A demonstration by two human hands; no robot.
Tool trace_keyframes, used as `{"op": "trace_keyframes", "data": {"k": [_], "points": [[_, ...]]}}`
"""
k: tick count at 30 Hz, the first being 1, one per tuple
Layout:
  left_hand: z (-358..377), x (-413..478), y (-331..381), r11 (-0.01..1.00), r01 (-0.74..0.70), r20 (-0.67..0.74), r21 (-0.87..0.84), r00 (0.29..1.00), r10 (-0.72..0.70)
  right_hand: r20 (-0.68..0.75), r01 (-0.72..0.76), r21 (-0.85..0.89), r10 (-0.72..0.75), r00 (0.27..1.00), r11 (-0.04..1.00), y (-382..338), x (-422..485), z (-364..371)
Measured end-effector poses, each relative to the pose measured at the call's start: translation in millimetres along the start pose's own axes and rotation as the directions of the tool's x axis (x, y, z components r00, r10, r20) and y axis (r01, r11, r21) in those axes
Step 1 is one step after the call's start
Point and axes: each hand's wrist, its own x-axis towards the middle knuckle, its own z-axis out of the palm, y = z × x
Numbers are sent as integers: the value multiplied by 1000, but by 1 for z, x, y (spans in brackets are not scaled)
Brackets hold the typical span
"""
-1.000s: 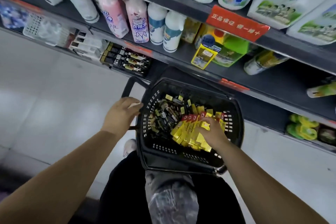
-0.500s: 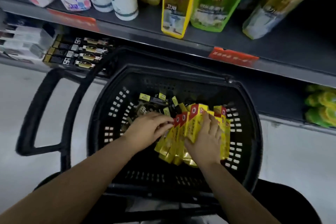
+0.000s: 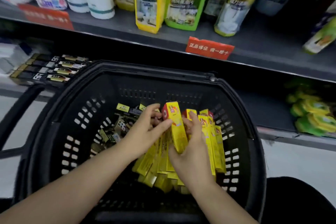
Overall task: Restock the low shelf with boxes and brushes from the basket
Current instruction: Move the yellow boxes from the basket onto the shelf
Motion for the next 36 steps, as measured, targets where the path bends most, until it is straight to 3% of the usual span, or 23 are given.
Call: {"op": "trace_keyframes", "data": {"k": [3,6,8,10,12,15,19,22,25,29,36], "points": [[7,-15,-1,936,164,-13,-311,984,-177,82,12,113,-21,996,994,-9,-11,5],[3,-27,-5,863,227,-42,-451,961,-274,182,73,146,-100,978,986,-13,-23,7],[-3,-37,-9,839,281,-42,-466,940,-339,124,141,33,-144,982,990,-11,-22,-2],[-15,-45,-11,829,330,-42,-451,920,-389,37,152,-215,-147,988,965,-3,-13,-12],[-25,-52,-12,816,364,-33,-448,906,-422,57,21,-468,6,998,883,5,-4,-19],[-34,-60,-9,799,379,-20,-466,899,-438,116,-84,-558,178,977,825,13,-5,-16],[-33,-66,-6,748,384,33,-542,899,-438,105,-17,-506,81,991,862,10,-14,-10],[-28,-68,-8,694,383,27,-609,885,-465,141,125,-479,-65,988,869,7,-21,-10],[-22,-65,-5,667,398,55,-629,879,-473,175,226,-317,-177,969,921,-3,-27,-11],[-19,-58,1,679,388,88,-623,897,-433,271,119,39,-125,954,992,-19,-40,-4],[-20,-56,-2,727,401,-75,-558,848,-525,423,61,133,-112,899,989,-21,-37,-5]]}}
